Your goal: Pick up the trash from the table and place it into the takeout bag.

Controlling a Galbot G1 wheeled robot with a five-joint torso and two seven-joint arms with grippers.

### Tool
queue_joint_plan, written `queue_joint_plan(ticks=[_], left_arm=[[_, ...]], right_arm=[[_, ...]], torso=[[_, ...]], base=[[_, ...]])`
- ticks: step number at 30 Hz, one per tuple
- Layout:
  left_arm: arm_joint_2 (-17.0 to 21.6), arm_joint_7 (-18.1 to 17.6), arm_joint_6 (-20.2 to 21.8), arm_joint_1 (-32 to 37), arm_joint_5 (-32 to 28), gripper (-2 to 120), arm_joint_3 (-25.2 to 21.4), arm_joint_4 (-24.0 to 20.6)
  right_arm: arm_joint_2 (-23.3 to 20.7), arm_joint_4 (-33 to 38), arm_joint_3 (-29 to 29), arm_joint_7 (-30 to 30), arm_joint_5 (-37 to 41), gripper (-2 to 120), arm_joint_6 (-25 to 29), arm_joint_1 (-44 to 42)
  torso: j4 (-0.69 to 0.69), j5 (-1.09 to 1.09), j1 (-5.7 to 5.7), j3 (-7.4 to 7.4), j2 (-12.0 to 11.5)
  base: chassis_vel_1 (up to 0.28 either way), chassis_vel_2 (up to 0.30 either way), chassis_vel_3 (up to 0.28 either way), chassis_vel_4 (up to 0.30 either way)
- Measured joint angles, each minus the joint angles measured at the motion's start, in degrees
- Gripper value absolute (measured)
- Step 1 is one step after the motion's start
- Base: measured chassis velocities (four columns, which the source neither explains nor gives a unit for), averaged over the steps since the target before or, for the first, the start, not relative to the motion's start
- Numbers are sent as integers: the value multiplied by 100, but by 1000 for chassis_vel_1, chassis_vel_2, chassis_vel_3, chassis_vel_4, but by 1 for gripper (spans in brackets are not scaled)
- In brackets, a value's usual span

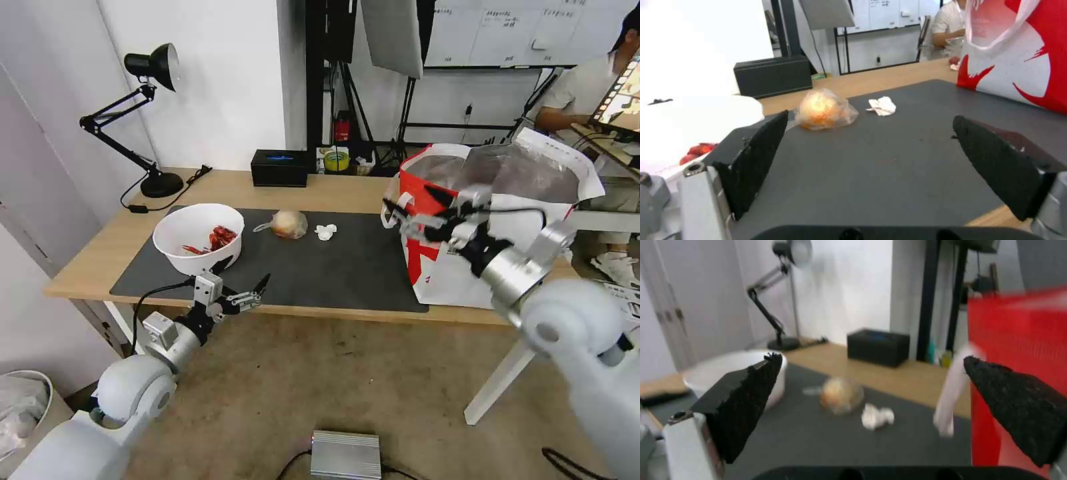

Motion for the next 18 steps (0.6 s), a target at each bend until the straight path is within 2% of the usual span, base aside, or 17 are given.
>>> queue_joint_plan(ticks=[7, 18], left_arm=[[-83, 9, -66, 108, 55, 100, 13, 91], [-219, 16, -138, 224, 267, 100, 155, 217]], right_arm=[[477, -307, -314, 132, -805, 100, 593, -869], [940, -612, -525, 276, -1160, 100, 1009, -1398]], torso=[[0, 1, 0, 1, 0], [0, 0, 0, 0, 0]], base=[[0, 0, 0, 0], [0, 0, 0, 0]])
